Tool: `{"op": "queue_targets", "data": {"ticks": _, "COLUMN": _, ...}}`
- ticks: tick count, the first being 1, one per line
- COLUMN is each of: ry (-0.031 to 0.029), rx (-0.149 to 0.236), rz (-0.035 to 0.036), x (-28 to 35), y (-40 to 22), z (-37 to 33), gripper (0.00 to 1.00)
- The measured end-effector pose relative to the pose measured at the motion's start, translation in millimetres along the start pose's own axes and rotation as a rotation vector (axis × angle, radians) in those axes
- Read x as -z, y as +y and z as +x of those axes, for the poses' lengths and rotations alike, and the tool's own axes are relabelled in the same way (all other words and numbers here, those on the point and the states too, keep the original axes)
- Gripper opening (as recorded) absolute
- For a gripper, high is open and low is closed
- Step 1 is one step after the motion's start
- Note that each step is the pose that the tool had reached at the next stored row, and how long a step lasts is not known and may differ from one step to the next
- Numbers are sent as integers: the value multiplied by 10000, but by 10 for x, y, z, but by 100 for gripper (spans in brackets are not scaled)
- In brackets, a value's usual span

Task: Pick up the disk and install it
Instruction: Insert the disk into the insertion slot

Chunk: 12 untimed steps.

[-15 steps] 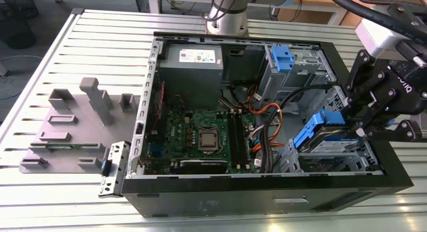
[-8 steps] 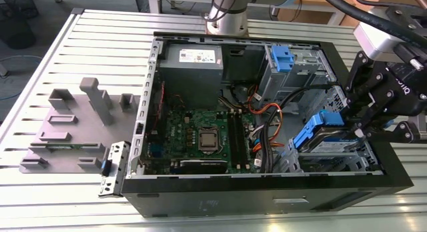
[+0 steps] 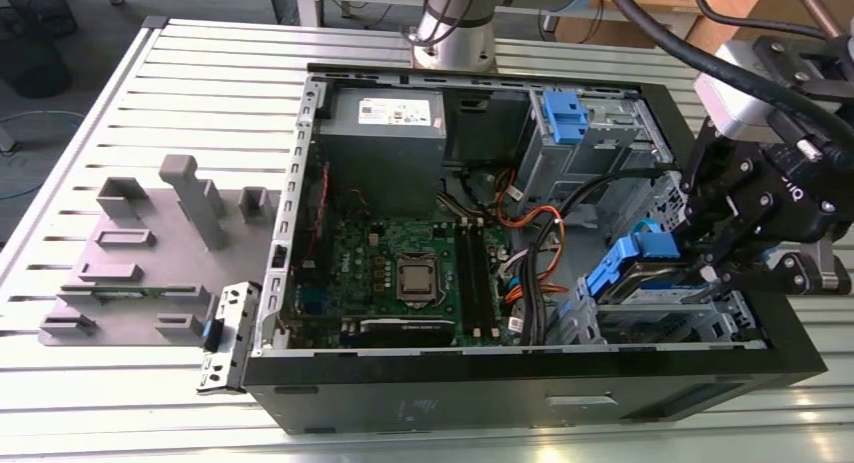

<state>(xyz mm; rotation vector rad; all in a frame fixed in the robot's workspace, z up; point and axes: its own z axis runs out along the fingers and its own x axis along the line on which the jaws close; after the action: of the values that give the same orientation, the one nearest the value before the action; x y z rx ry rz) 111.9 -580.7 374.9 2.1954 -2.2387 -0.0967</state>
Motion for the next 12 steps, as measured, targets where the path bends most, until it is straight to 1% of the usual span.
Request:
{"op": "queue_targets", "data": {"ticks": 7, "ry": 25, "rx": -1, "rz": 1, "x": -124, "y": -6, "z": 5, "gripper": 35}}
{"op": "queue_targets", "data": {"ticks": 9, "ry": 29, "rx": -2, "rz": 1, "x": -140, "y": -6, "z": 5, "gripper": 35}}
{"op": "queue_targets", "data": {"ticks": 12, "ry": 30, "rx": -2, "rz": 1, "x": -143, "y": -7, "z": 6, "gripper": 35}}
